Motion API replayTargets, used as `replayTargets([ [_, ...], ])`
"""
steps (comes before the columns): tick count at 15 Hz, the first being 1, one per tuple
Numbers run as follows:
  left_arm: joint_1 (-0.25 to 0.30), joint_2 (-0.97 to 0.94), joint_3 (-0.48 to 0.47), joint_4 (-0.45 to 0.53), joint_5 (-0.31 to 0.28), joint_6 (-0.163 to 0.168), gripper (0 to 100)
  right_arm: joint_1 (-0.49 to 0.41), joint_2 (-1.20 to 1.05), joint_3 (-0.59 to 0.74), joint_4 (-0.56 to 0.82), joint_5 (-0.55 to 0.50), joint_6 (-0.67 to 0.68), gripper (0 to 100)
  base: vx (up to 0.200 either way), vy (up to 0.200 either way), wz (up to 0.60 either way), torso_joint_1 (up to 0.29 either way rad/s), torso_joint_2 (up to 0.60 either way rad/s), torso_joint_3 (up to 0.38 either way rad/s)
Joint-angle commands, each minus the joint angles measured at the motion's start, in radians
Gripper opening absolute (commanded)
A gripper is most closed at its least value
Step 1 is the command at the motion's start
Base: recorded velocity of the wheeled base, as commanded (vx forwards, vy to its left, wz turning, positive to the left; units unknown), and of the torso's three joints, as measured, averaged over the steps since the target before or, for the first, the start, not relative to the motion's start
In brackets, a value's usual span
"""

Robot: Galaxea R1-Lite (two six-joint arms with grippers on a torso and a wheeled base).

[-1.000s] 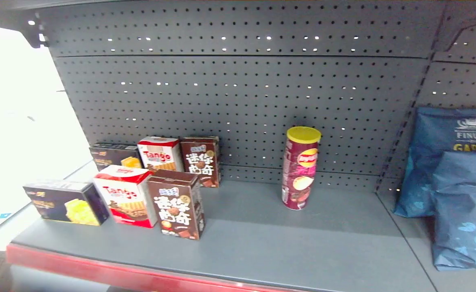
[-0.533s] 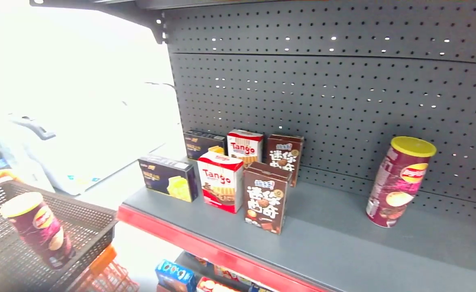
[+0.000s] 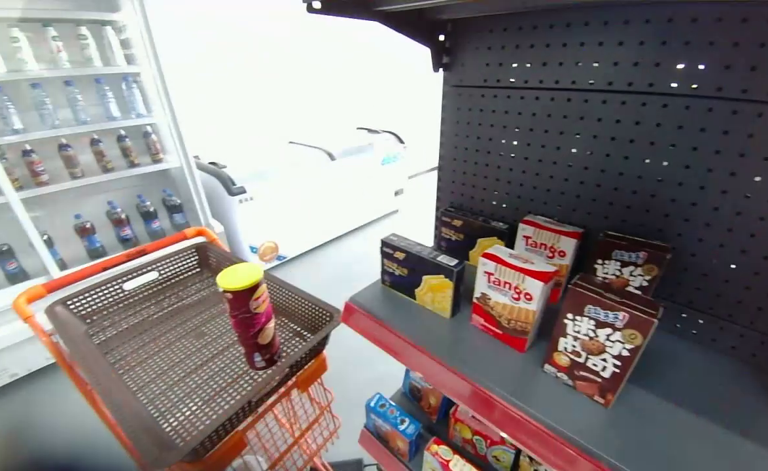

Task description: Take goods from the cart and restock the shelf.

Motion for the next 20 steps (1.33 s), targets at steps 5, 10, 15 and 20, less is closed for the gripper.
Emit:
replayTargets([
  [5, 0.0, 0.0, 0.0, 0.0, 0.0, -0.001, 100, 0.0, 0.0, 0.001, 0.0, 0.001, 0.0, 100, 0.0, 0.0, 0.12, 0.0, 0.0, 0.0],
  [10, 0.0, 0.0, -0.001, -0.001, -0.001, 0.003, 100, 0.0, 0.0, 0.001, 0.0, 0.001, 0.0, 100, 0.0, 0.0, 0.0, 0.0, 0.0, 0.0],
  [15, -0.025, 0.477, -0.26, 0.009, -0.03, 0.086, 100, 0.0, 0.0, -0.001, 0.0, 0.001, 0.0, 100, 0.0, 0.0, 0.0, 0.0, 0.0, 0.0],
  [20, -0.064, 0.945, -0.398, -0.106, -0.02, 0.089, 100, 0.0, 0.0, 0.001, 0.0, 0.001, 0.0, 100, 0.0, 0.0, 0.0, 0.0, 0.0, 0.0],
])
